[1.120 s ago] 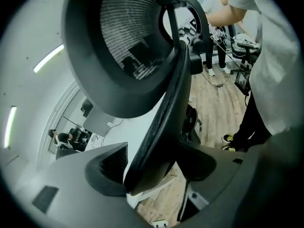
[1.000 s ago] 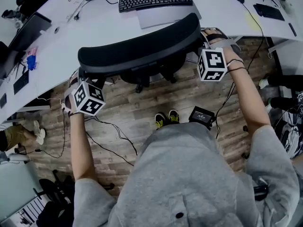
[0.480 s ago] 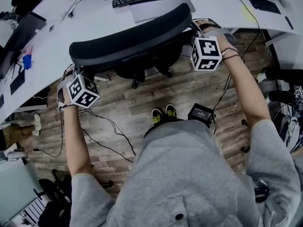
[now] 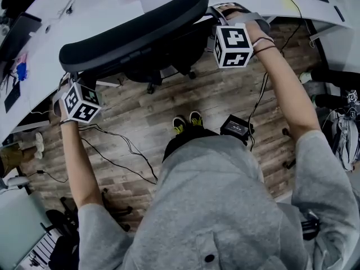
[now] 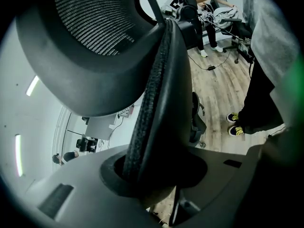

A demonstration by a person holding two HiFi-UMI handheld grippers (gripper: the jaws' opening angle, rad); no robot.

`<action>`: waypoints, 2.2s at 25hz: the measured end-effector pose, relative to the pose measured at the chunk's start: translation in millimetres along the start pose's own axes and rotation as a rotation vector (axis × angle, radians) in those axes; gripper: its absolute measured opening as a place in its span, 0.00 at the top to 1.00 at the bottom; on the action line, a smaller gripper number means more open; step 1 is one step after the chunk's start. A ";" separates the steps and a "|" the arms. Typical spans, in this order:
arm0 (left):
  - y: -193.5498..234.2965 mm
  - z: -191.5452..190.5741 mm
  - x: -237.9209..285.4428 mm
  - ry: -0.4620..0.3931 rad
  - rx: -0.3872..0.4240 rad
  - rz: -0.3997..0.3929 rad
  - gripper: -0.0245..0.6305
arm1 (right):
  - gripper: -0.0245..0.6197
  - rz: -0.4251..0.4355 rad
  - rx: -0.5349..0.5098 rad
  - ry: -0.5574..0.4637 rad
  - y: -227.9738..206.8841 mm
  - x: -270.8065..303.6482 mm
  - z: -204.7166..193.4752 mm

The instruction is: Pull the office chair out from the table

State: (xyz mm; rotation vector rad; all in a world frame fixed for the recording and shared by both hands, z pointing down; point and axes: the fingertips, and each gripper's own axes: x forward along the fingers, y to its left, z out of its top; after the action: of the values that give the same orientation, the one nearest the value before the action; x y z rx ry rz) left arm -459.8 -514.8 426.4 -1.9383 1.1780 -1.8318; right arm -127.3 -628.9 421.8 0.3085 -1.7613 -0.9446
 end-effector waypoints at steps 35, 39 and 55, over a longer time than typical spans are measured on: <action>-123.7 7.9 -101.0 0.000 -0.008 0.013 0.74 | 0.79 -0.008 -0.011 -0.007 111.4 -110.0 6.5; -143.9 8.0 -121.2 -0.008 -0.005 0.013 0.74 | 0.79 -0.012 -0.003 -0.003 131.9 -132.1 10.6; -215.6 2.7 -188.3 -0.030 -0.009 0.020 0.74 | 0.79 -0.007 0.020 0.016 205.5 -210.2 26.8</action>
State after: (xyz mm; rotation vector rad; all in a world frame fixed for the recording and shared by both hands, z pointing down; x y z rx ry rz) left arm -354.1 -248.8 427.8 -1.9450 1.1939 -1.7844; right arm -19.2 -354.2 423.5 0.3346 -1.7566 -0.9280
